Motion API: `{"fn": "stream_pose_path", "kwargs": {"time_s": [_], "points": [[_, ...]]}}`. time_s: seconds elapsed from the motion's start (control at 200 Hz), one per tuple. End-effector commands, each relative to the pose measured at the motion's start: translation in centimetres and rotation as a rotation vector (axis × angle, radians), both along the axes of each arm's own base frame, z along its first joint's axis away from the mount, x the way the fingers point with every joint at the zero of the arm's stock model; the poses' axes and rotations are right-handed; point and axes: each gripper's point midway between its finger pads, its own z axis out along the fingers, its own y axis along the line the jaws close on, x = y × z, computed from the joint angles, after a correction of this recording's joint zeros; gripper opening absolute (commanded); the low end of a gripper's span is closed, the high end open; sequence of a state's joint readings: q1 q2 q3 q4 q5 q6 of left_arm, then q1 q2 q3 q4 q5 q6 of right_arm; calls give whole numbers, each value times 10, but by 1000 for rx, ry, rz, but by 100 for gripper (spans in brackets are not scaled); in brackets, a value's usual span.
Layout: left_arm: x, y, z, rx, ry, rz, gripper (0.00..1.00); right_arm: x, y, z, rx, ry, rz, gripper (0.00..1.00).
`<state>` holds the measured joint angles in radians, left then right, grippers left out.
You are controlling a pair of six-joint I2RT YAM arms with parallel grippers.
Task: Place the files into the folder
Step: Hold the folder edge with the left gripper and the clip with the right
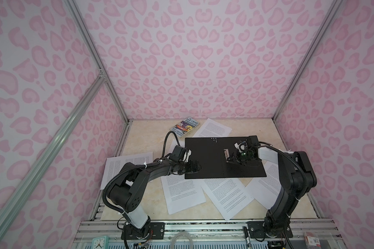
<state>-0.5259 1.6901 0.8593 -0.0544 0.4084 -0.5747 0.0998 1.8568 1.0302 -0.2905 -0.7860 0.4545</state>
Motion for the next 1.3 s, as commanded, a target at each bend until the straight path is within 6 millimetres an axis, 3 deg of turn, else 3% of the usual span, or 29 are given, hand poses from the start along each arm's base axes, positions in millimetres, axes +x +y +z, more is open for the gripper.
{"fn": "stream_pose_path", "kwargs": {"time_s": [0.0,0.24,0.555,0.9,1.07,1.295], "points": [[-9,13,-16,75,48,16,98,-3,-2,-6,-20,8,1,20],[-11,13,-16,74,53,7,98,0,-2,-10,-22,12,-11,14],[-12,14,-18,77,60,9,98,3,-1,-13,-13,10,-15,16],[-12,13,-20,84,65,0,98,7,0,-15,-11,14,-20,11],[-12,16,-22,96,70,9,98,4,-2,-22,-26,28,-18,0],[-12,22,-29,115,97,29,98,-7,-17,-41,-114,67,-17,0]]}}
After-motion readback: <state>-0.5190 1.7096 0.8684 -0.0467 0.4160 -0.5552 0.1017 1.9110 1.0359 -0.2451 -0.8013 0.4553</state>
